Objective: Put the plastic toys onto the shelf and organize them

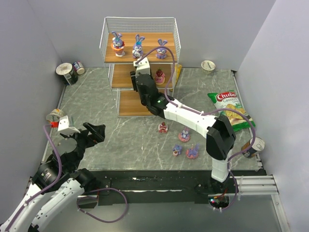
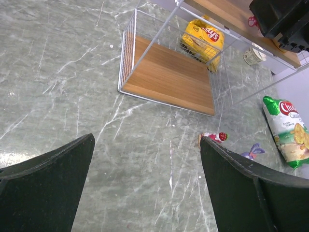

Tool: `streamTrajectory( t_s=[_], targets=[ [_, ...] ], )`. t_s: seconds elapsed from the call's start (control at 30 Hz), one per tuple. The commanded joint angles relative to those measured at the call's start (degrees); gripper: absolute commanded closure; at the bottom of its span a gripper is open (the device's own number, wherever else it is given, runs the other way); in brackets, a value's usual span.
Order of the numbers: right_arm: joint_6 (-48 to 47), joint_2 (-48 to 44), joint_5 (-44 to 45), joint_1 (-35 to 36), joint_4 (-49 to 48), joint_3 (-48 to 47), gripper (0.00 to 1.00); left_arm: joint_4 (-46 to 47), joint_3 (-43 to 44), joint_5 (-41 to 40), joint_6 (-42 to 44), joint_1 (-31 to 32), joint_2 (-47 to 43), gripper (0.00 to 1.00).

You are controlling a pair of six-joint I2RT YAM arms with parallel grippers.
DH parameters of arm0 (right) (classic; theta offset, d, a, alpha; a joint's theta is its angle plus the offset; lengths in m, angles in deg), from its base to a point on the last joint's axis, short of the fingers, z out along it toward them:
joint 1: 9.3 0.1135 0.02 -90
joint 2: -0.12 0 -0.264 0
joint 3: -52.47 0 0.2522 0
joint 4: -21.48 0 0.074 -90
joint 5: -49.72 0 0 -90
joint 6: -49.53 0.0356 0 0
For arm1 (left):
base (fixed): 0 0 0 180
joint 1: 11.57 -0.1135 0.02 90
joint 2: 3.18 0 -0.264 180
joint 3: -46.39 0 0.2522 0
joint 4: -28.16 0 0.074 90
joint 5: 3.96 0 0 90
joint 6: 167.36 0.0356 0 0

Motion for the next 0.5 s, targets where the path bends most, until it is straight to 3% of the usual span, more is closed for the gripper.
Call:
streamTrajectory(
  t_s=[0.0,0.47],
  targets=[
    [0.23,0.20,0.09,-1.41,-4.90,0.35,0.74,-0.08,0.66,-1.14,-0.44,0.02,0.40,0.04],
    [3.65,0.64,-1.67,-1.68,-4.46,1.67,0.70,-0.26,0.66,-1.58,-0.62,0.02,-0.04,0.04]
  ],
)
